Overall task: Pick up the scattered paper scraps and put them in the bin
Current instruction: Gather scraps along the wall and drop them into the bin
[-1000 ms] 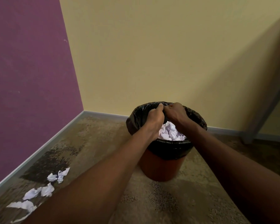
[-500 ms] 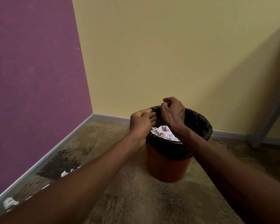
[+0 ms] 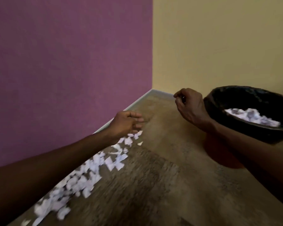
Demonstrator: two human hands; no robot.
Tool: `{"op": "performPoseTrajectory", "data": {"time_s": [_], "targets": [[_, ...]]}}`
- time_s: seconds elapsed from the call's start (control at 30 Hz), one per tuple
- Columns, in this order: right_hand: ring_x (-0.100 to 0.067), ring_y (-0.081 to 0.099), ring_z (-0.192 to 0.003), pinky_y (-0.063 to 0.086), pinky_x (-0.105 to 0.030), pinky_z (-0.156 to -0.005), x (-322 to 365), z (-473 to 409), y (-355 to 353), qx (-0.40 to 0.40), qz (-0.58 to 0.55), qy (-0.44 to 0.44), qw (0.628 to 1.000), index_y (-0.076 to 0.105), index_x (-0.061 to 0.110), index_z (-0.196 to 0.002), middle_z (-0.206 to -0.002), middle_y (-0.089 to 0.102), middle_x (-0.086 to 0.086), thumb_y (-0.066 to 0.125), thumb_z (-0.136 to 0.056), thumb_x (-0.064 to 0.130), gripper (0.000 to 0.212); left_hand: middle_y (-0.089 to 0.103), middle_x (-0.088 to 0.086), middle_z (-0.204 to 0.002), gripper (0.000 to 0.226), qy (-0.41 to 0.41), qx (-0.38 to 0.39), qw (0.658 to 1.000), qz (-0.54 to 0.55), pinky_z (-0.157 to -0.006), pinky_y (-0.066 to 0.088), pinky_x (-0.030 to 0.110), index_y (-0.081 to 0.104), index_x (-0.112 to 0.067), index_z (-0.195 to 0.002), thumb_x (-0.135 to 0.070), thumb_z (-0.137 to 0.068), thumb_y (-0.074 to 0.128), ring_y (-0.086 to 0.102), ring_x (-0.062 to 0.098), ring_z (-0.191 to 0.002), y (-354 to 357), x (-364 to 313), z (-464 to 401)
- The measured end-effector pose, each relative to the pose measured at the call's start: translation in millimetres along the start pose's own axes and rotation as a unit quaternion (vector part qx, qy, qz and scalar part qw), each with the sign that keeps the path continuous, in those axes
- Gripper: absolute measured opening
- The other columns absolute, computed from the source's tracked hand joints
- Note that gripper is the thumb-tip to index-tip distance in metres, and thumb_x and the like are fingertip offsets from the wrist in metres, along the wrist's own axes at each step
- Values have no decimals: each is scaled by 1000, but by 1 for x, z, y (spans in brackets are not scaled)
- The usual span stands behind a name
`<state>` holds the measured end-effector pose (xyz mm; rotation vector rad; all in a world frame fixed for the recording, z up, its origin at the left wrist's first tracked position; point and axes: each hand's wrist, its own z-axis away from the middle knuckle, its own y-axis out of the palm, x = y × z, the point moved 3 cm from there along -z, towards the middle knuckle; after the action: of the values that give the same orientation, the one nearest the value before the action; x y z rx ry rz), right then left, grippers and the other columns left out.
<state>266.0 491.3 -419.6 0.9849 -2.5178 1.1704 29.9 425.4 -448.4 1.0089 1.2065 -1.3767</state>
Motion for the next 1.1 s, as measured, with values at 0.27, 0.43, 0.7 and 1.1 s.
{"op": "performPoseTrajectory", "data": {"time_s": [0.27,0.43,0.7,1.1], "targets": [[-23,65,-66,45,-27,-62,79,45,118,275,-24,-162,947,72,9,-79,-76,72,-7,58,-77,8,15,70,13,-92,11,-103,-103,978,-149,-51,44,24,63,-5,-91,0,-92,53,61,17,-61,-166,94,68],[-26,69,-82,42,-23,-71,132,96,194,445,-20,-234,864,75,8,-85,-88,75,-9,60,-78,7,17,70,15,-102,7,-134,-166,924,-317,-66,45,27,66,-6,-93,-3,-87,64,63,26,-85,-246,146,137],[-21,65,-85,43,-23,-76,211,195,271,585,-87,-321,740,72,7,-86,-91,70,-9,61,-83,10,12,53,13,-138,42,-302,-103,812,-488,-97,37,24,49,-3,-134,-13,-93,56,50,26,-127,-283,237,227],[-44,-23,-143,0,-74,-107,264,224,353,628,48,-326,705,-6,39,-152,-158,-29,-7,82,-52,64,136,-12,19,-159,158,-319,-273,836,-353,-114,4,60,-14,-17,-151,-101,-33,48,-12,43,-145,-238,345,221]]}}
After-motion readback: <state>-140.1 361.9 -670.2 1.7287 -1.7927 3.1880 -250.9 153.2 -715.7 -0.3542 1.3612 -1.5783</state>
